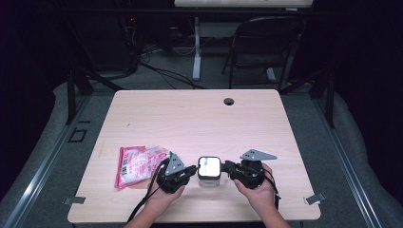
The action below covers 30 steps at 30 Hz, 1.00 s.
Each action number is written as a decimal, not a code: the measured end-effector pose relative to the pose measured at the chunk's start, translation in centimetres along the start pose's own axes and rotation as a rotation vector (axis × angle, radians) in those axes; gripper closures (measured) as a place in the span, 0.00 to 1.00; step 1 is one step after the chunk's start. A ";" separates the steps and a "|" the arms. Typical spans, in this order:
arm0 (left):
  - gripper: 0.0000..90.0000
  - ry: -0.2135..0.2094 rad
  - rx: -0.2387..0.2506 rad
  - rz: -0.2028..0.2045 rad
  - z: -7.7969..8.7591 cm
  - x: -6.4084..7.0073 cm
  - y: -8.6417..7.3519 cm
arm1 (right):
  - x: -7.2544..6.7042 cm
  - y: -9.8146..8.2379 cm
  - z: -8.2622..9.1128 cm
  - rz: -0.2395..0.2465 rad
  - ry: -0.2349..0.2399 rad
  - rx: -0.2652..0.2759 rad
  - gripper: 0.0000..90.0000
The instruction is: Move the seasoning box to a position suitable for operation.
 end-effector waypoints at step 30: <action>0.98 -0.022 -0.013 0.006 0.8 0.8 -0.7 | -0.6 0.2 0.1 0.020 -0.017 0.011 0.95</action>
Point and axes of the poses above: each handheld gripper's, and its own axes: z roughly backward along the jaws, y roughly out of its top, x roughly to its right, the point moved 9 cm from there along -z, roughly forward along the jaws, and after that the axes turned 15 degrees about -y, right-handed, at the moved point
